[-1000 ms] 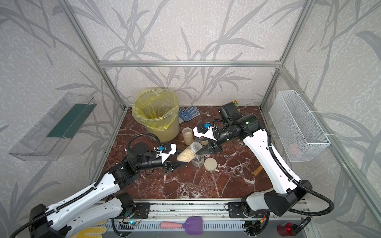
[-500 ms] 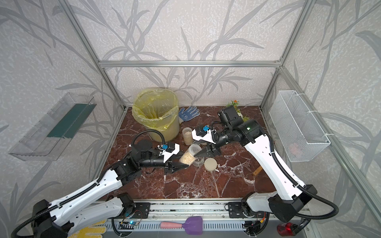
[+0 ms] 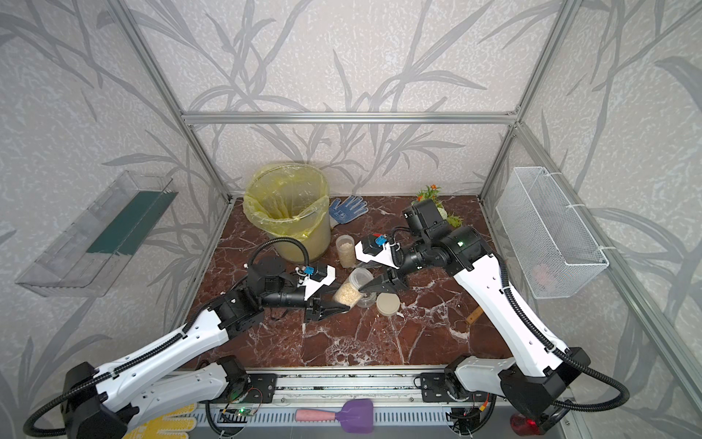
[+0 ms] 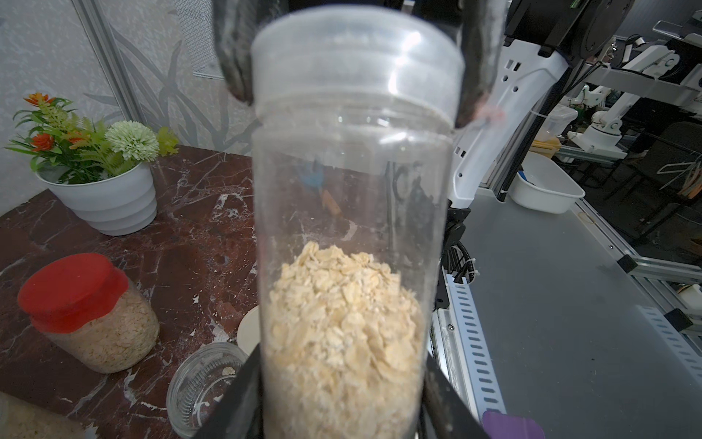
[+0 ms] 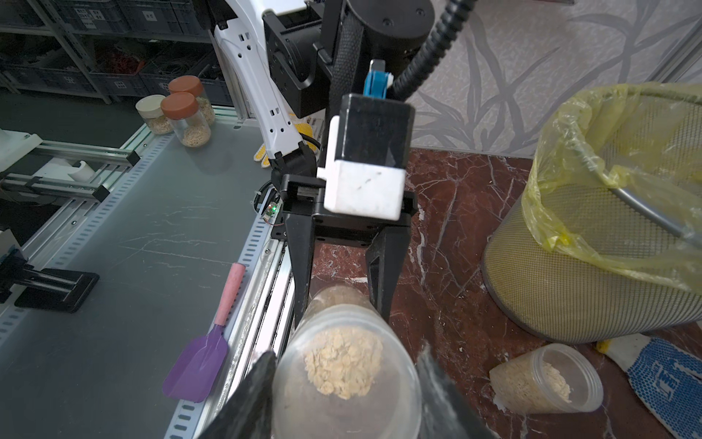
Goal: Empty expired oatmeal from jars
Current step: Unscrew the lid from the jar.
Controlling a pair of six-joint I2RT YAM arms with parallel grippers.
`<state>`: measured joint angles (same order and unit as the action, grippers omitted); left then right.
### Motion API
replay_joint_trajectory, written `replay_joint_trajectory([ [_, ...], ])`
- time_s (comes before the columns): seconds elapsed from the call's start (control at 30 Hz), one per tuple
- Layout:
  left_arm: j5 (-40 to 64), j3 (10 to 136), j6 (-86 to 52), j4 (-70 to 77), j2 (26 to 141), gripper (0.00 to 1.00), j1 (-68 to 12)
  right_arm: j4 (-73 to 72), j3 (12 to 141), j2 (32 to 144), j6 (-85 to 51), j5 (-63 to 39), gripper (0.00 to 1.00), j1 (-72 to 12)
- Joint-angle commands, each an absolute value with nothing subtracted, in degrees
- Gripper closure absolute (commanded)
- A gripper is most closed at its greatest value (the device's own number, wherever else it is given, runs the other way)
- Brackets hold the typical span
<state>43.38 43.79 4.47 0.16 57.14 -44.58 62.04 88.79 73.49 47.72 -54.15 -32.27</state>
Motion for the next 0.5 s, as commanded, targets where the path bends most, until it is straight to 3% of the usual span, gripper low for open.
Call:
replay_joint_trajectory([
  [0.0, 40.7, 49.0, 0.7, 7.2, 57.3, 1.0, -45.0, 60.6, 87.0, 73.2, 49.8, -54.3, 0.57, -33.8],
  [0.47, 39.0, 48.9, 1.8, 6.6, 56.3, 1.0, -45.1, 59.9, 85.6, 72.8, 48.6, -52.7, 0.42, -32.4],
])
